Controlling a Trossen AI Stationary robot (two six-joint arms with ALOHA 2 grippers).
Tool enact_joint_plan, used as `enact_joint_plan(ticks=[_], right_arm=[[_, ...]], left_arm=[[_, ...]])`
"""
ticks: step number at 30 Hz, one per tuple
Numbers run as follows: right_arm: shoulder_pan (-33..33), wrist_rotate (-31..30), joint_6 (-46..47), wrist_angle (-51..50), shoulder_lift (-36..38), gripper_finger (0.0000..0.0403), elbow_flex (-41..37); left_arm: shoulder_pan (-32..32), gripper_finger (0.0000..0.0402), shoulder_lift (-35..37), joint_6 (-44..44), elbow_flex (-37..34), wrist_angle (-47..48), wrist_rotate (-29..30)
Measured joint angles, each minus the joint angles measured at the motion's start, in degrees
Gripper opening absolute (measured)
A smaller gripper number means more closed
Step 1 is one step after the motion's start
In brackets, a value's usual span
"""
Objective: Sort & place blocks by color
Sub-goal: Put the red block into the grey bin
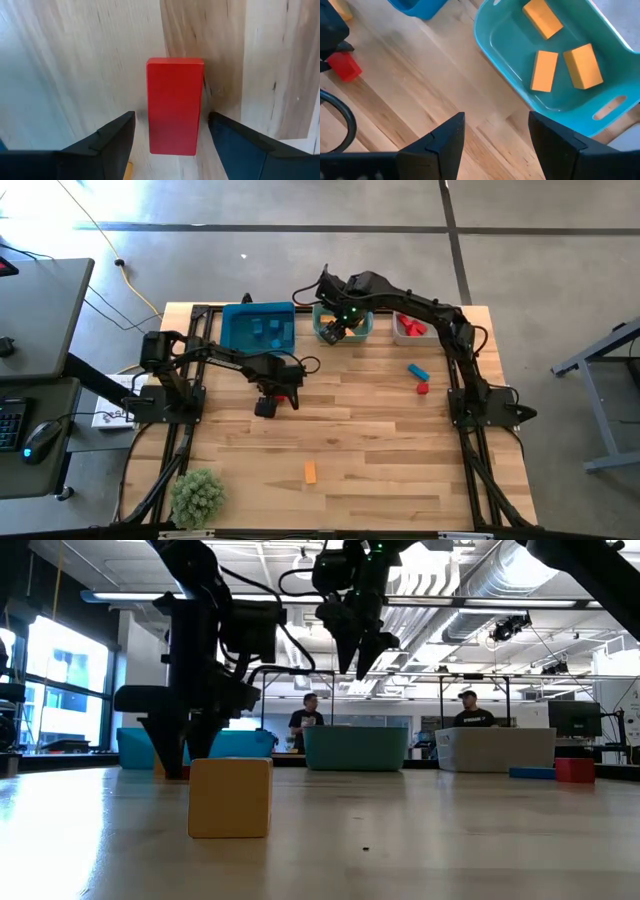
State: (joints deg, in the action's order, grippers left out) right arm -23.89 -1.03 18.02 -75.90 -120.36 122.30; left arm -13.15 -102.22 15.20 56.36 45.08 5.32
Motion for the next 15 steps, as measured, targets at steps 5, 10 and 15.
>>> enact_joint_plan(ticks=[5,10,15], right_arm=[[0.3,0.0,0.0,-0.2,0.0,0.0206,0.0],[0.3,0.0,0.0,-0.2,0.0,0.0206,0.0],[0.3,0.0,-0.7,-0.2,0.0,0.0206,0.0]], left_arm=[[0.0,0.0222,0.1,-0.8,-0.1,-0.1,-0.4],[0.1,0.0138,0.1,-1.6,-0.1,0.0,-0.8],[0.0,0.0097,0.2,-3.0,-0.2,0.1,-1.2]])
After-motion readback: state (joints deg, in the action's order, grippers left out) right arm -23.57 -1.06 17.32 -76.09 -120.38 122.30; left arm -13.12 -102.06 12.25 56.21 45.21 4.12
